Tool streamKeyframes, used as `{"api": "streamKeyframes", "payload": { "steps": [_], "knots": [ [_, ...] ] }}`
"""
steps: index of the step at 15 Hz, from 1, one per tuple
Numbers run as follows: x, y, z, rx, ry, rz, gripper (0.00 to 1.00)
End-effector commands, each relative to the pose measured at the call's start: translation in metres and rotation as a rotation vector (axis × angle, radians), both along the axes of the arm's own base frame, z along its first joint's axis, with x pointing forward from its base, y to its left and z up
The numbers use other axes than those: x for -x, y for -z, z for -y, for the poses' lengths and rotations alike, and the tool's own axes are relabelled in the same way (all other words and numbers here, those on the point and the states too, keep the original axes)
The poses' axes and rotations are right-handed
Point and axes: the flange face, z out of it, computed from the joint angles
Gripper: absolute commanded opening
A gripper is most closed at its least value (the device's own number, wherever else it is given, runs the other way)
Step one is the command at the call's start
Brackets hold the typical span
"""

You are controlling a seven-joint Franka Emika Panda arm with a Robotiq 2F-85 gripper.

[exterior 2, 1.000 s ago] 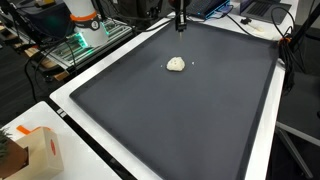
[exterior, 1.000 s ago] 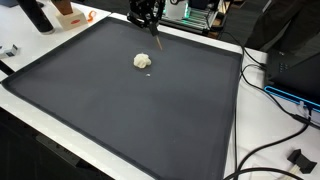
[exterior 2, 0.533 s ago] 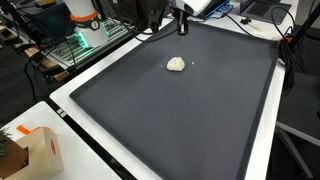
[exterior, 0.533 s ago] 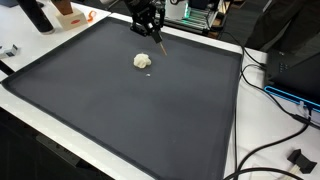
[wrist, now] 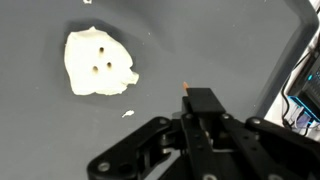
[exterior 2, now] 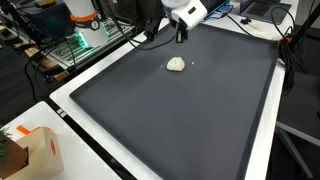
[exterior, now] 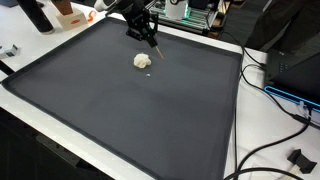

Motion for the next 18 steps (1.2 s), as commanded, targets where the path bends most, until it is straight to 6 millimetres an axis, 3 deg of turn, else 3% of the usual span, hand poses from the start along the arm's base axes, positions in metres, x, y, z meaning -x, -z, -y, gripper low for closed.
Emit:
{"api": "streamKeyframes", "payload": {
  "steps": [1,10,18],
  "knots": [
    [-0.003,0.004,0.013,-0.029,0.074,-0.017,0.03],
    [-0.01,0.014,0.042,-0.068,0.194,-0.042,0.03],
    [-0.016,0.023,0.052,-0.076,0.287,-0.07,0.03]
  ]
}}
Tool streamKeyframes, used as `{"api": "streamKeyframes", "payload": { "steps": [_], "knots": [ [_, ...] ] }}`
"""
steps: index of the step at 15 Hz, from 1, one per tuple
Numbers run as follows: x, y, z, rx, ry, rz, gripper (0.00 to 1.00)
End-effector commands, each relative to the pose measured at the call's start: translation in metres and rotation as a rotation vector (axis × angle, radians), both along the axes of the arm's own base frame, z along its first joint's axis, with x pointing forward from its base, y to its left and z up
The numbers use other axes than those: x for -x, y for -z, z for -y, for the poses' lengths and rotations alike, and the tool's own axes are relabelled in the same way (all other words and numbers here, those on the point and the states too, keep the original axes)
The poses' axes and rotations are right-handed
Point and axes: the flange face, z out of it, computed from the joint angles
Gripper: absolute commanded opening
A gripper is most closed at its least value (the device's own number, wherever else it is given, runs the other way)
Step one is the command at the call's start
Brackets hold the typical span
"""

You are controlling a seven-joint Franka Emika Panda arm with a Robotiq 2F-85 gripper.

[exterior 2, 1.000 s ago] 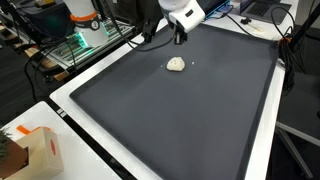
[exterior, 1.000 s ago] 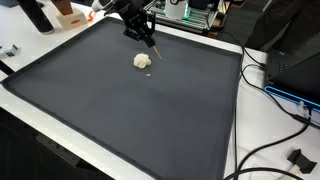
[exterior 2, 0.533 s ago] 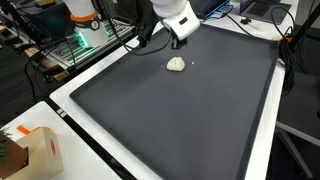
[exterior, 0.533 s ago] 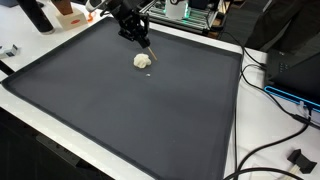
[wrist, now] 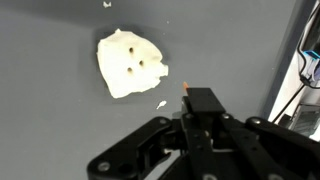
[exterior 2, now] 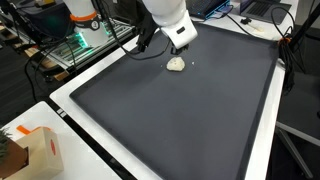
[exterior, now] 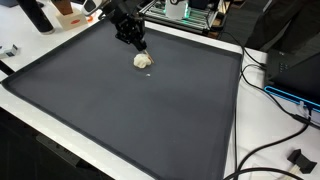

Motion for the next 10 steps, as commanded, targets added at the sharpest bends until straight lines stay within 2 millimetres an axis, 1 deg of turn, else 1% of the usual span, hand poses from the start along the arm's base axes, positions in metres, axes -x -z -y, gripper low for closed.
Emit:
{"api": "streamKeyframes", "payload": {
  "steps": [1,6,10],
  "knots": [
    [-0.003,0.004,0.005,-0.008,0.079,-0.023,0.03],
    [-0.002,-0.003,0.004,0.016,0.123,-0.035,0.03],
    [0.0,-0.012,0.003,0.04,0.142,-0.014,0.03]
  ]
}}
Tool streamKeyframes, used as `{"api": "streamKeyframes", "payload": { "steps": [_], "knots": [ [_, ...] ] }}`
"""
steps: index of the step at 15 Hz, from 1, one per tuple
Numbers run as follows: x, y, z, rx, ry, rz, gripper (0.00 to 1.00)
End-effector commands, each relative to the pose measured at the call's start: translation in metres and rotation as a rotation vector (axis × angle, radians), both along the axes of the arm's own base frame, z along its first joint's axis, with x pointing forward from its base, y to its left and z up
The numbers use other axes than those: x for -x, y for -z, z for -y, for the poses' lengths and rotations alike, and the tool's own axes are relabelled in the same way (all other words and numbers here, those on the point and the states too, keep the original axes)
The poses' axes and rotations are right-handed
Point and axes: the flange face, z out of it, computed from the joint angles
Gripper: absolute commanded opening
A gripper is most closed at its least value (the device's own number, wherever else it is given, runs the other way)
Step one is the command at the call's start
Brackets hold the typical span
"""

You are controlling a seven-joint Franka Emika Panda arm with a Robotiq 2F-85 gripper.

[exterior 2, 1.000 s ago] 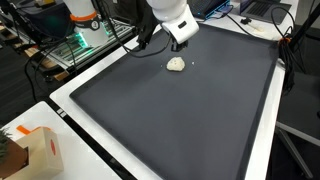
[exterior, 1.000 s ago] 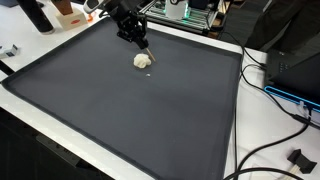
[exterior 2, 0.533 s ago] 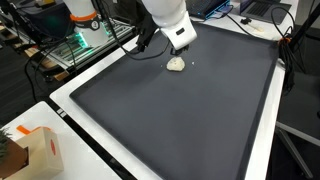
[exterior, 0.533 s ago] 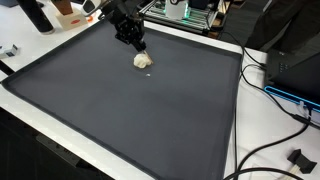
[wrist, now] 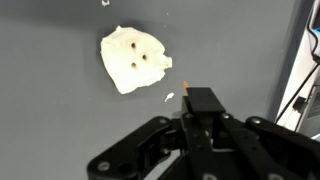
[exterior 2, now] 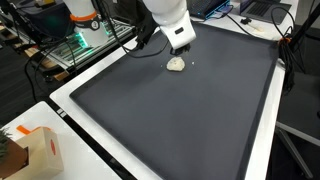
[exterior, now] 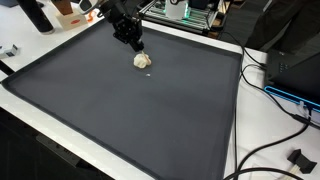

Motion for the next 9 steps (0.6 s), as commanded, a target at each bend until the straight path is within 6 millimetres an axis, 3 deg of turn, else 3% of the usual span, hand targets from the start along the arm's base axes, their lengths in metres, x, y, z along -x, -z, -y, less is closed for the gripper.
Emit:
{"api": "streamKeyframes", "payload": {
  "steps": [1,9],
  "knots": [
    [0.006,-0.012,-0.001,0.031,0.04,0.025,0.03],
    [0.013,-0.041,-0.009,0.159,0.056,0.143,0.03]
  ]
}}
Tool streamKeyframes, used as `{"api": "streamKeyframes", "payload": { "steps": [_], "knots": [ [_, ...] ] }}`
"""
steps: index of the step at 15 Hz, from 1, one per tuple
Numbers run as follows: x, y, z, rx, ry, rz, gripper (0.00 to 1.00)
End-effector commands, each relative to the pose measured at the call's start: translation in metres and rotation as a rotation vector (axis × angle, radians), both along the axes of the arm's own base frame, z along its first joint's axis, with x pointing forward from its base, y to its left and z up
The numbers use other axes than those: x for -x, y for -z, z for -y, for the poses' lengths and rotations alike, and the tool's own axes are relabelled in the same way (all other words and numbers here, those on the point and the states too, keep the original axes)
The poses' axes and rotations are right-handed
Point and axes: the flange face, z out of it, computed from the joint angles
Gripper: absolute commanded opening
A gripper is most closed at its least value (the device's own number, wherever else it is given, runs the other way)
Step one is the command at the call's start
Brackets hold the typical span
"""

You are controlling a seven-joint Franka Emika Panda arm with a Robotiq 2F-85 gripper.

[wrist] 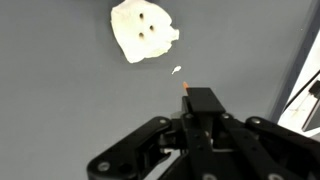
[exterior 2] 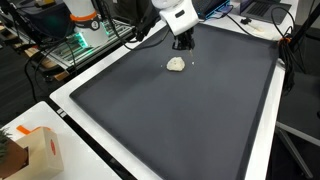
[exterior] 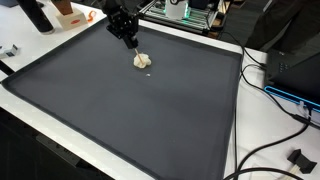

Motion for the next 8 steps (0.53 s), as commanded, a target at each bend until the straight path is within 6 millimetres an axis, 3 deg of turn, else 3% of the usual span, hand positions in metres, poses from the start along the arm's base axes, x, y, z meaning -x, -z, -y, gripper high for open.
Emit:
{"api": "streamKeyframes", "payload": {
  "steps": [1,8],
  "knots": [
    [0.016,-0.016,-0.007,0.093,0.01,0.045,0.03],
    [0.032,-0.038,-0.021,0.266,-0.033,0.088,0.03]
  ]
}}
